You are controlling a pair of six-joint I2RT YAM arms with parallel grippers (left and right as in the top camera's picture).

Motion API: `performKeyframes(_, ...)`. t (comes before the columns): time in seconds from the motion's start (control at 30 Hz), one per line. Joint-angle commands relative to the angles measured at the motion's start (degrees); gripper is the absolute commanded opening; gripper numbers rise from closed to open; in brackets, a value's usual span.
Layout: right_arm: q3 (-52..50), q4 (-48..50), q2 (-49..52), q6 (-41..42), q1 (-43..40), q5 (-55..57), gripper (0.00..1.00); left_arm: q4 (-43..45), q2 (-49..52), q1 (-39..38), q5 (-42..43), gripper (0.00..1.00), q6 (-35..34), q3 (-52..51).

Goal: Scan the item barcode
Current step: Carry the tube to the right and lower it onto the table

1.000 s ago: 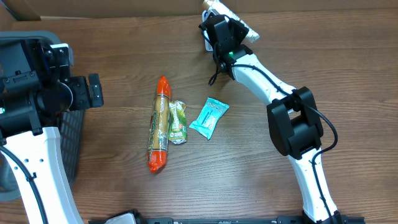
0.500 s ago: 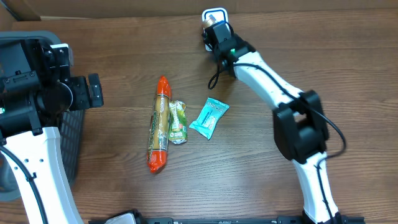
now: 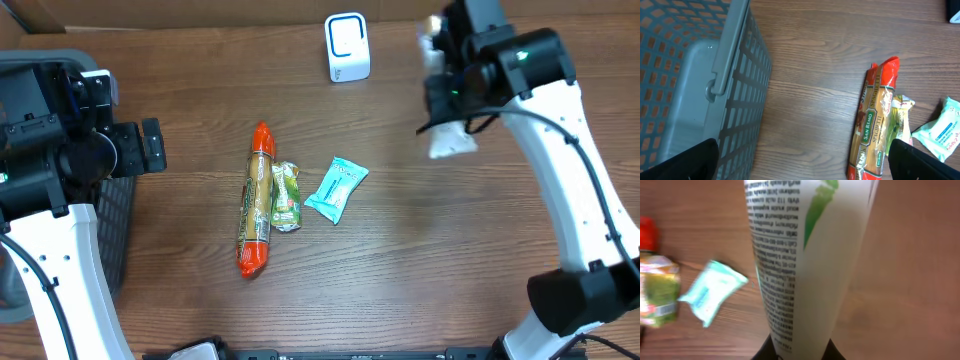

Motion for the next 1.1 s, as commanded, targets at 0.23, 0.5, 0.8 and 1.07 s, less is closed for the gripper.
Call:
performKeyframes(0.23, -27.7, 15.8, 1.9, 2.4, -11.6, -2.3, 0.04, 0.2, 0.0, -0.1, -0.3, 1.0, 0.9, 0.4)
performKeyframes(0.5, -40.4, 29.0, 1.9, 0.3, -19.7, -2.3, 0.04, 0.2, 0.0, -0.1, -0.3, 0.99, 0.9, 0.4)
performKeyframes(0.8, -41.3, 31.0, 1.9, 5.2, -21.1, -2.3, 0.04, 0.2, 0.0, -0.1, -0.3, 1.0, 0.9, 0.4)
performKeyframes(1.07, -41.3, 32.1, 1.9, 29.0, -24.8, -2.4, 0.04, 0.2, 0.0, -0.1, -0.3, 1.0, 0.9, 0.4)
